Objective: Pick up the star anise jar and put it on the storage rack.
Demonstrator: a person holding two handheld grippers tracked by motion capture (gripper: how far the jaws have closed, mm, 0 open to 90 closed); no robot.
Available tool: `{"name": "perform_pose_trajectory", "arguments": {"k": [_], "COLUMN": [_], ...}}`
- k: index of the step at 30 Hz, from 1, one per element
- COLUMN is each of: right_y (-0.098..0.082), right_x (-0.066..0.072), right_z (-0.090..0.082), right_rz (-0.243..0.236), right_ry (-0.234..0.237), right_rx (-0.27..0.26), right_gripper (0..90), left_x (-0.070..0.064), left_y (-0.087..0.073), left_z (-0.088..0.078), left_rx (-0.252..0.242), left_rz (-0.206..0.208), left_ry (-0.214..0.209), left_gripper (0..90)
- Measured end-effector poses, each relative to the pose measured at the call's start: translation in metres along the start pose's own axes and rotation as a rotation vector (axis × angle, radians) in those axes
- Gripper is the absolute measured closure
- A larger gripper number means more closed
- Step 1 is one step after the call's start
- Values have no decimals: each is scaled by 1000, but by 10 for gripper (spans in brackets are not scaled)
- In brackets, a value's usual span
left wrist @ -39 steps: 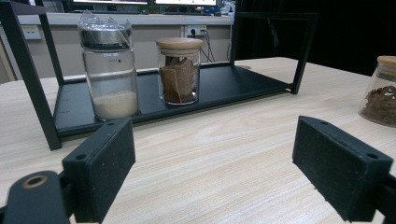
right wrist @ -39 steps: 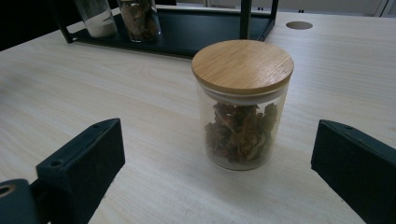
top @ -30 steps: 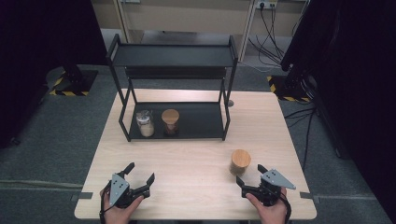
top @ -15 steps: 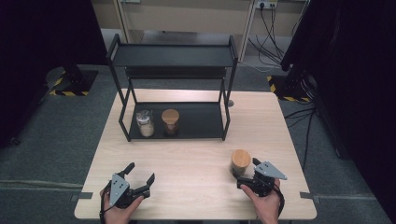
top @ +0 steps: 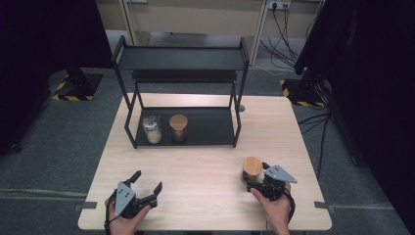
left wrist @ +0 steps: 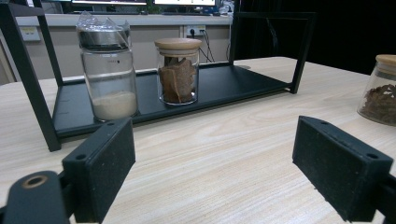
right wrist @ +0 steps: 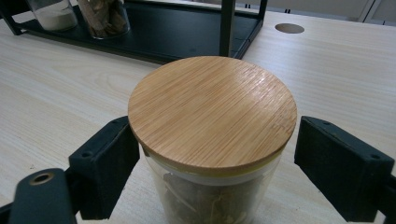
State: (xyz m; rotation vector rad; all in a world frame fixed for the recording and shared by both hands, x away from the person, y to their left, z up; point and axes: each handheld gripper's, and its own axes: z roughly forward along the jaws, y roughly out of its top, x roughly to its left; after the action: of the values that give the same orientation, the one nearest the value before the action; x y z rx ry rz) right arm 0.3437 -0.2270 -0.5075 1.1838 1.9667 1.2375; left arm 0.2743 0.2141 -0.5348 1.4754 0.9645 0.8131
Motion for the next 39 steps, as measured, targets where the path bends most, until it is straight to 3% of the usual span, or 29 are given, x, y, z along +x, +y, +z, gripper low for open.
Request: {"name": "perform_pose_trajectory", "arguments": {"k": [10,18,31,39], "right_y": [0,1,17,29], "right_x": [0,2,18,29], "right_z": [5,4,-4,2], "right_rz": [-10,-27,-57,-80], "right_ry": [22,13,37,59], "right_rx": [8,8,-89,-98], "right_gripper": [250,257,258,258], "left_x": [0,0,0,0], "left_y": [0,0,0,0], "left_z": [0,0,0,0], "left_rx": [1,2,1,-1], "left_rz": [-2,-3,0,2], "left_ry": [0,-1,-1,-1], "left_gripper": [127,127,127,127]}}
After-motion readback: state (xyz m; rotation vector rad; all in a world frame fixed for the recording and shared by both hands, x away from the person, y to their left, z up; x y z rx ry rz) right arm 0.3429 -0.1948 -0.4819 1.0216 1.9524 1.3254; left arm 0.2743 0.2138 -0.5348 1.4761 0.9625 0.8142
